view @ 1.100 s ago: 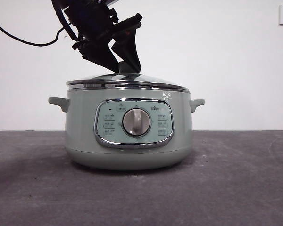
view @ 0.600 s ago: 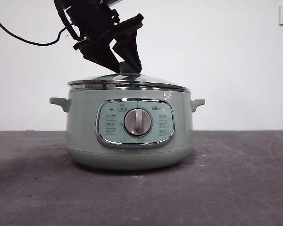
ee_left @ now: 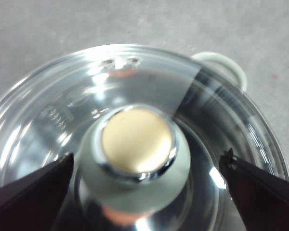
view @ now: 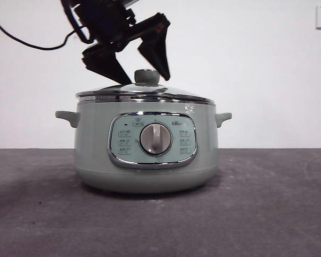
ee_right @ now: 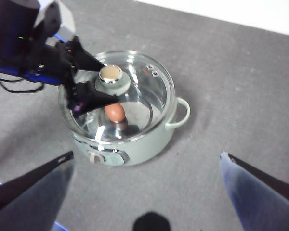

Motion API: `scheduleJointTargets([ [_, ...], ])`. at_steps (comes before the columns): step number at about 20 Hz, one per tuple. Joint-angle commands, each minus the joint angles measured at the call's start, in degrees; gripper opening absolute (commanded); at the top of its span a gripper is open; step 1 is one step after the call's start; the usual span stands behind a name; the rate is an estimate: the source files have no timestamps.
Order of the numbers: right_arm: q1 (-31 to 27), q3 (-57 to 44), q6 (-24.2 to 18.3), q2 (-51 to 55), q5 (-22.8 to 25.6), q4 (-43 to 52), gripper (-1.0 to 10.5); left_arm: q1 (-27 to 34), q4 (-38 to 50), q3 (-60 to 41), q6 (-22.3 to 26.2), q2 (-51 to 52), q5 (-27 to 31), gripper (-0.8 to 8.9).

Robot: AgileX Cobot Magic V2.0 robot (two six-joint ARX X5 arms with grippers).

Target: Pick up the egg,open the lid,put the egg in the pot,close the lid

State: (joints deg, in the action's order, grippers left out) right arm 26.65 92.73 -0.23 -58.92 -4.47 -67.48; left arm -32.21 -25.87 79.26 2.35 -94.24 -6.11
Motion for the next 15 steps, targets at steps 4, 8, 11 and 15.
scheduleJointTargets([
  [4, 0.0, -0.2, 0.2, -0.2, -0.3, -1.5, 5.0, 0.0, -5.5, -1.2, -1.1, 8.5, -0.2, 5.35],
  [8, 0.0, -0.2, -0.1, -1.6, -9.3, -4.3, 5.0, 0.0, -15.0, -1.2, -1.1, 18.7, -2.3, 5.34],
  [11, 0.0, -0.2, -1.3, -3.1, -14.0, -6.9, 4.9, 0.0, -22.7, -1.2, -1.1, 26.1, -6.5, 5.34],
  [15, 0.1, -0.2, -1.9, -5.2, -15.1, -10.8, 3.5, 0.0, -31.5, -1.2, -1.1, 33.4, -8.7, 3.86],
])
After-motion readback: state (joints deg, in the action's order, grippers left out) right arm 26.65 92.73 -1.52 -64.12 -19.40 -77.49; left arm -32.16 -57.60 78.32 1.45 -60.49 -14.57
